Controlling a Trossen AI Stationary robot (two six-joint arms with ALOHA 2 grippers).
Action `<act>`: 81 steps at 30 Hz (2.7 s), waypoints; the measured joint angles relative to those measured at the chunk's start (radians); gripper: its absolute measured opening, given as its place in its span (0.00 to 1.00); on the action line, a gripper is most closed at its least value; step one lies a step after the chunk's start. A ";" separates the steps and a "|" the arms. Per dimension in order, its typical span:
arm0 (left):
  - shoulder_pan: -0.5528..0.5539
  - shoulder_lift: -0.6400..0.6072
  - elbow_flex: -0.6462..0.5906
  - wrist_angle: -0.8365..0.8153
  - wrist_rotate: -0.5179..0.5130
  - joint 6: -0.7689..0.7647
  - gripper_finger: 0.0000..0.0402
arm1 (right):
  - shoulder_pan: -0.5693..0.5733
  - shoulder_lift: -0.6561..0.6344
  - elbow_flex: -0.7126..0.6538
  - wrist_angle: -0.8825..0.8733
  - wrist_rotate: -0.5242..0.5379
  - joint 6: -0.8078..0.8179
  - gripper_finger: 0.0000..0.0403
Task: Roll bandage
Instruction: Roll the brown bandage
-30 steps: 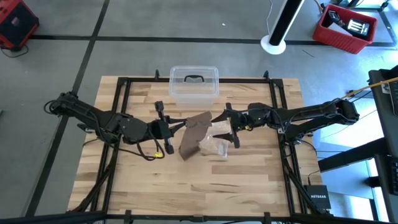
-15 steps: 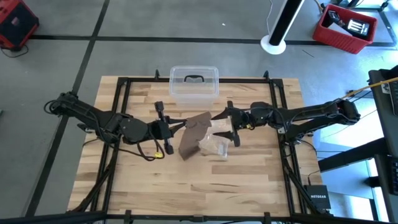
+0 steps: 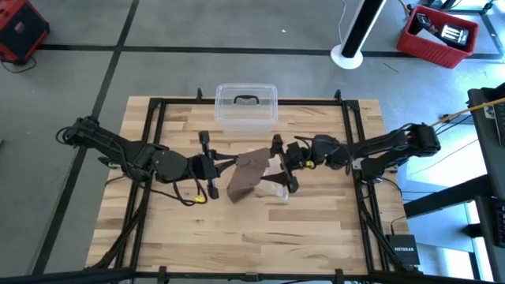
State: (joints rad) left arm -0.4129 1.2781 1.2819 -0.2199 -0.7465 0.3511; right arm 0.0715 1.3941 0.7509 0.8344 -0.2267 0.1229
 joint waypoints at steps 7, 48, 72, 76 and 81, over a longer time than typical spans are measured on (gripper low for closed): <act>0.000 0.000 0.000 0.032 0.000 0.018 0.04 | 0.016 0.100 0.119 0.015 0.031 -0.023 0.76; 0.079 0.050 0.000 0.148 -0.448 0.643 0.04 | 0.079 0.116 0.295 0.023 -0.172 0.076 0.01; 0.061 0.056 0.001 0.138 -0.476 0.583 0.04 | 0.093 0.104 0.376 -0.305 -0.192 0.026 0.01; 0.050 0.050 0.001 0.070 -0.477 0.377 0.04 | 0.092 0.104 0.376 -0.349 -0.183 0.004 0.01; 0.050 -0.019 0.000 -0.176 -0.393 -0.044 0.04 | 0.092 0.104 0.376 -0.458 -0.110 -0.064 0.01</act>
State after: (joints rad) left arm -0.3633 1.2591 1.2823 -0.3960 -1.1396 0.3067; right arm 0.1635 1.4979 1.1271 0.3763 -0.3366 0.0587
